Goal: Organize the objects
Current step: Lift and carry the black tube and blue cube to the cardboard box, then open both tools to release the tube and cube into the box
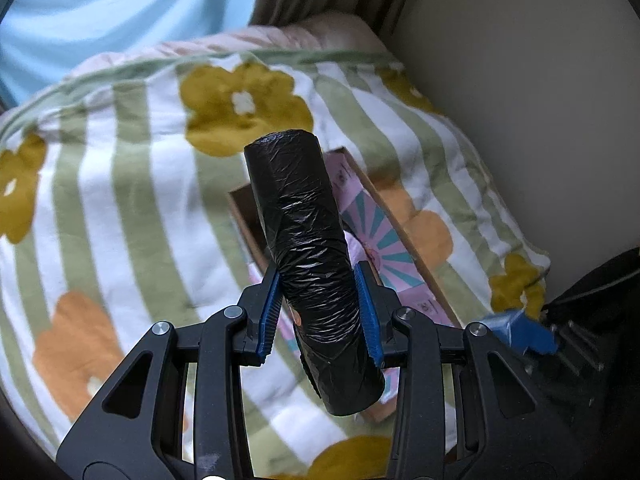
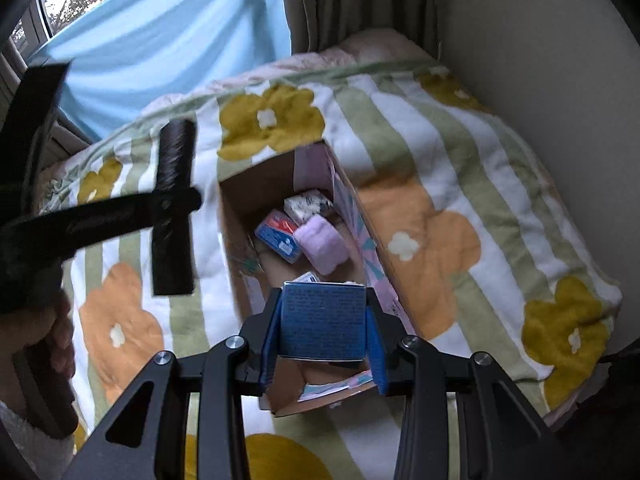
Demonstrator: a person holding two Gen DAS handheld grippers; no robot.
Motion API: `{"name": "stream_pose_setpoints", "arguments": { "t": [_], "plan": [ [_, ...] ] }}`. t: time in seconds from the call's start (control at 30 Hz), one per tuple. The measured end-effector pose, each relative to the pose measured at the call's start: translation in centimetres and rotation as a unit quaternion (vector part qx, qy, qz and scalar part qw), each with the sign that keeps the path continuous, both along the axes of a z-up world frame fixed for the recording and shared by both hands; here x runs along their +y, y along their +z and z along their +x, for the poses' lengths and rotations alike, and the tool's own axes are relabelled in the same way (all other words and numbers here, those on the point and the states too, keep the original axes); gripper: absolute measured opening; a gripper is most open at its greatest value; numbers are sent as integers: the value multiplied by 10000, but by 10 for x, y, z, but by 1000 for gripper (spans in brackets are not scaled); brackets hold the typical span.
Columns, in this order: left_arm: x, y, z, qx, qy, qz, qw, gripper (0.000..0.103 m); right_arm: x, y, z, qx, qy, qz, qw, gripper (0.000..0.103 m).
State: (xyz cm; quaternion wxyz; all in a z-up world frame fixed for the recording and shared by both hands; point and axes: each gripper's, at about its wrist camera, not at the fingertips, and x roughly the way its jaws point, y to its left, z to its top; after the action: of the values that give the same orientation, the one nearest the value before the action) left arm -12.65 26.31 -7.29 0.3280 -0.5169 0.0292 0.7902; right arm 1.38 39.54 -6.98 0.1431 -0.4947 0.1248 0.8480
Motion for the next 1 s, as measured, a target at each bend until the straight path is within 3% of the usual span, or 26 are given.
{"name": "stream_pose_setpoints", "arguments": {
  "t": [0.4,0.67,0.7,0.73,0.77,0.8,0.83,1.0],
  "plan": [
    [70,-105,-35,-394,107,-415,9983,32,11,-92,-26,-384,429,-427,9974,34],
    [74,-130,-40,-449,261,-637,9966,33,15,-108,-34,-402,562,-434,9967,35],
    [74,-129,-42,-412,312,-697,9962,34,16,-109,-35,-390,584,-480,9964,39],
    [75,-129,-43,-401,325,-772,9957,36,16,-109,-35,-378,590,-528,9961,54],
    [77,-128,-45,-389,305,-848,9952,49,17,-110,-34,-352,594,-570,9960,64],
    [79,-126,-45,-350,282,-868,9952,86,17,-109,-33,-301,625,-610,9957,89],
    [80,-122,-45,-320,191,-740,9966,101,16,-109,-33,-286,658,-622,9955,103],
    [85,-113,-45,-171,109,-780,9967,103,15,-112,-30,-390,680,-623,9950,103]
  ]
}}
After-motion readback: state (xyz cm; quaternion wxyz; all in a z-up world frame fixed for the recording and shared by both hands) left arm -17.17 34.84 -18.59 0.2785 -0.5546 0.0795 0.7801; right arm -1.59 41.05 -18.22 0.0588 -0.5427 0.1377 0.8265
